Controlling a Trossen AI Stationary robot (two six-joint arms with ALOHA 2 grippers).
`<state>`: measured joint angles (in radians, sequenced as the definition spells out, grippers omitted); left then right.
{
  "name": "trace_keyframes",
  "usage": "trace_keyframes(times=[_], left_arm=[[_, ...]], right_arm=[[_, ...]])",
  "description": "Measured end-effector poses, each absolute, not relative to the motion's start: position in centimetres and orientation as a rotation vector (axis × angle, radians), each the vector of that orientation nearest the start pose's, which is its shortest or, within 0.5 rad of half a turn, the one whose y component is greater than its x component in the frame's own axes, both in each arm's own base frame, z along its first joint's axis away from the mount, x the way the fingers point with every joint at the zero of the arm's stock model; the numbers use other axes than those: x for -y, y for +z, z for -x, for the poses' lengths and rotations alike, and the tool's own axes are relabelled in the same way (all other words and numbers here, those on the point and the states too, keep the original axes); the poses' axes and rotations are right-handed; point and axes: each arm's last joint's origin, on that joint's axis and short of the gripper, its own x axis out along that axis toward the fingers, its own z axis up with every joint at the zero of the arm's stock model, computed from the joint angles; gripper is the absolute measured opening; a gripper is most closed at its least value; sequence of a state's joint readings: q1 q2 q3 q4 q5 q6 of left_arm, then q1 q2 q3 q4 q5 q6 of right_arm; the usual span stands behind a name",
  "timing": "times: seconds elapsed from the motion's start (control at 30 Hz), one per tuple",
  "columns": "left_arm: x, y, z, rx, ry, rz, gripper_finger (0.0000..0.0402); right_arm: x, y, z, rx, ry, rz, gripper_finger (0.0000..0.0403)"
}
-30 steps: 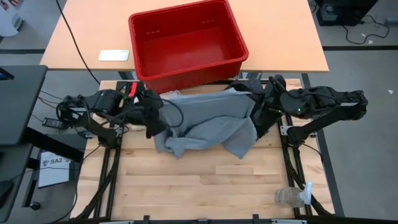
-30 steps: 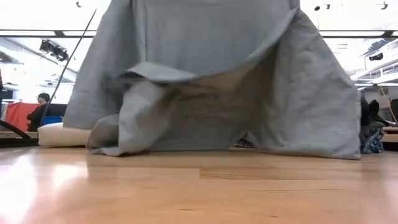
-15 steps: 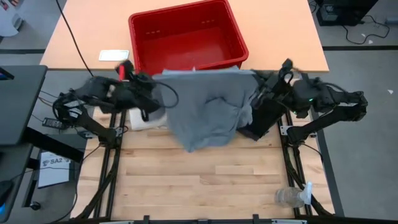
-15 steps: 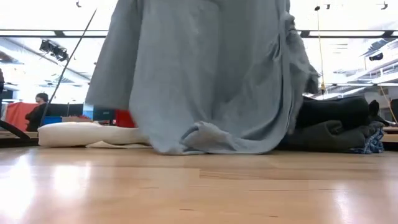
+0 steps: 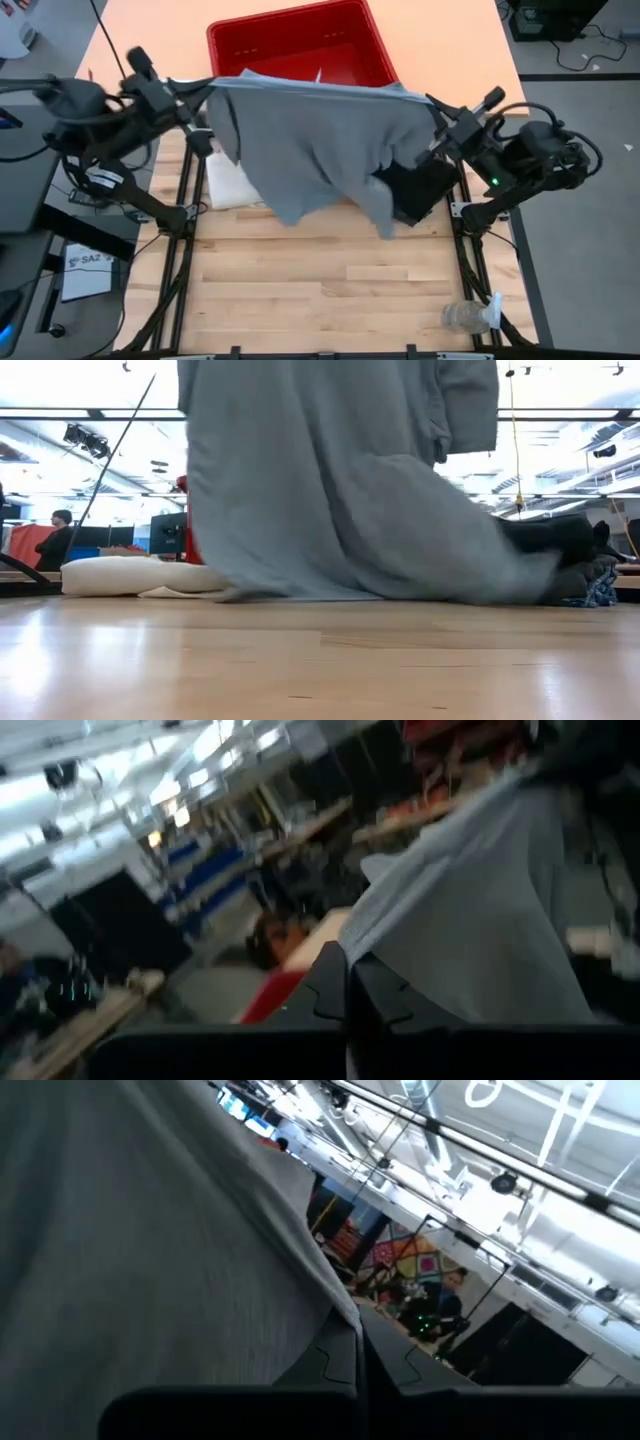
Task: Fold laundry
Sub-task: Fold the gray shirt
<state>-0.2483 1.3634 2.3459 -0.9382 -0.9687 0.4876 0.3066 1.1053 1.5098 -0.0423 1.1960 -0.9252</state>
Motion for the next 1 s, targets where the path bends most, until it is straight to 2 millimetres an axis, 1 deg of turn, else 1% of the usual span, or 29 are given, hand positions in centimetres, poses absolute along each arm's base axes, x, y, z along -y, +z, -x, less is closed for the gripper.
trace_keyframes(times=[0.13, 0.23, 0.33, 0.4, 0.47, 0.63, 0.73, 0.8, 0.9, 1.0], left_arm=[[1.9, 61.2, -13.3, -0.079, 0.666, -0.491, 0.0], [2.5, 61.4, -13.4, -0.067, 0.634, -0.519, 0.0001], [3.0, 61.3, -13.4, -0.058, 0.619, -0.484, 0.0004], [3.4, 61.1, -13.3, -0.052, 0.586, -0.428, 0.0004], [3.9, 60.5, -13.2, -0.064, 0.545, -0.368, 0.0004], [4.8, 58.5, -12.9, -0.154, 0.436, -0.251, 0.0005], [5.5, 57.7, -12.9, -0.197, 0.311, -0.165, 0.0005], [6.1, 57.4, -12.9, -0.221, 0.181, -0.081, 0.0006], [7.1, 57.0, -13.1, -0.273, -0.031, 0.076, 0.0006], [8.8, 56.3, -14.0, -0.375, -0.197, 0.216, 0.0006]], right_arm=[[-3.8, 52.9, -17.2, -0.172, -0.938, 0.621, 0.0003], [-4.3, 53.9, -16.9, -0.182, -0.949, 0.626, 0.0004], [-4.8, 54.9, -16.6, -0.164, -0.934, 0.598, 0.0003], [-5.1, 55.6, -16.4, -0.146, -0.924, 0.571, 0.0003], [-5.5, 56.3, -16.0, -0.116, -0.912, 0.5, 0.0003], [-7.4, 57.6, -14.8, -0.059, -0.824, 0.358, 0.0003], [-8.9, 58.2, -13.7, -0.031, -0.75, 0.242, 0.0003], [-10.0, 58.4, -12.9, -0.026, -0.699, 0.152, 0.0003], [-12.1, 58.3, -11.6, -0.001, -0.588, 0.015, 0.0003], [-14.5, 57.9, -10.8, 0.018, -0.481, -0.083, 0.0003]])
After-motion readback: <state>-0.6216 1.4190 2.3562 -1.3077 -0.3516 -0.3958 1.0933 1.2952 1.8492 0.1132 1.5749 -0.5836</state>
